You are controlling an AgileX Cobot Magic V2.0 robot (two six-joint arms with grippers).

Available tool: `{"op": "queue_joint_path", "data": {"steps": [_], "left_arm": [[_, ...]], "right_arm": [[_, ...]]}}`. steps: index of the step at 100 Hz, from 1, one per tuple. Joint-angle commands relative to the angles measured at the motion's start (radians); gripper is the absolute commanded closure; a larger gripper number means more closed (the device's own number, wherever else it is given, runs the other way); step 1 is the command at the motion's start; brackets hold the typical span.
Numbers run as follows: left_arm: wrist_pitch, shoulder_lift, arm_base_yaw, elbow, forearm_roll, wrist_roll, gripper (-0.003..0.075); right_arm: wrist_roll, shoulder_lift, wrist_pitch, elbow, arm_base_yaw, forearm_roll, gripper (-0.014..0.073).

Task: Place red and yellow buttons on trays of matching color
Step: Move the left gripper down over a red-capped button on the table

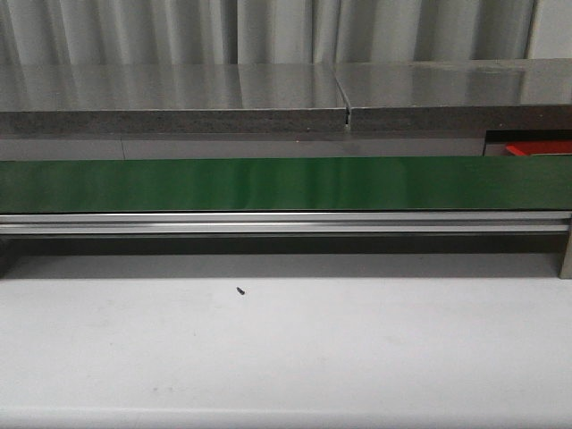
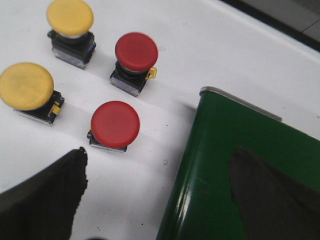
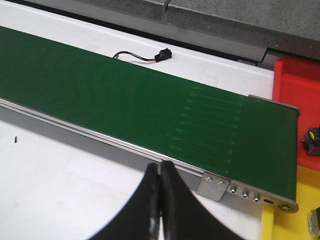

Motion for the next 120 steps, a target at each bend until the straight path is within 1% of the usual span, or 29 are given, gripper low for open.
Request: {"op": "queue_joint_path", "data": {"steps": [1,20,60,88,93,105,120], "left_arm": [[-0.047,-0.012,0.002,-0.045,-0.036,-0.009,0.0175],[-0.093,0.039,0.002,-0.045,-0.036,-0.009,0.0174],[-0.095,0.14,0.002,-0.126,-0.038,-0.016,0.0174],[-0.114,0.175,0.002,-0.134,-0.038,-0.018,0.0176],[-0.116,0.18,0.002,-0.134,-0.038,-0.018,0.0188],[-0.118,0.186,0.002,-0.134,-0.038,-0.018,0.0253],[-0.122,0.186,0.002,-0.134,-0.038,-0.018,0.0282]], "right_arm": [[0.0,-0.007,-0.045,-0.025,-0.002,0.018,0.0661],[0.0,-0.007,-0.045,-0.025,-0.002,0.018,0.0661],[0.0,-0.007,-0.046,-0.025,-0.002,0.018,0.0661],[0.0,-0.007,-0.046,-0.025,-0.002,0.018,0.0661],[0.0,-0.007,-0.046,-0.025,-0.002,0.018,0.0661],[0.0,-0.007,-0.046,-0.025,-0.002,0.018,0.0661],[0.0,-0.007,-0.046,-0.025,-0.002,0.018,0.0661]]}}
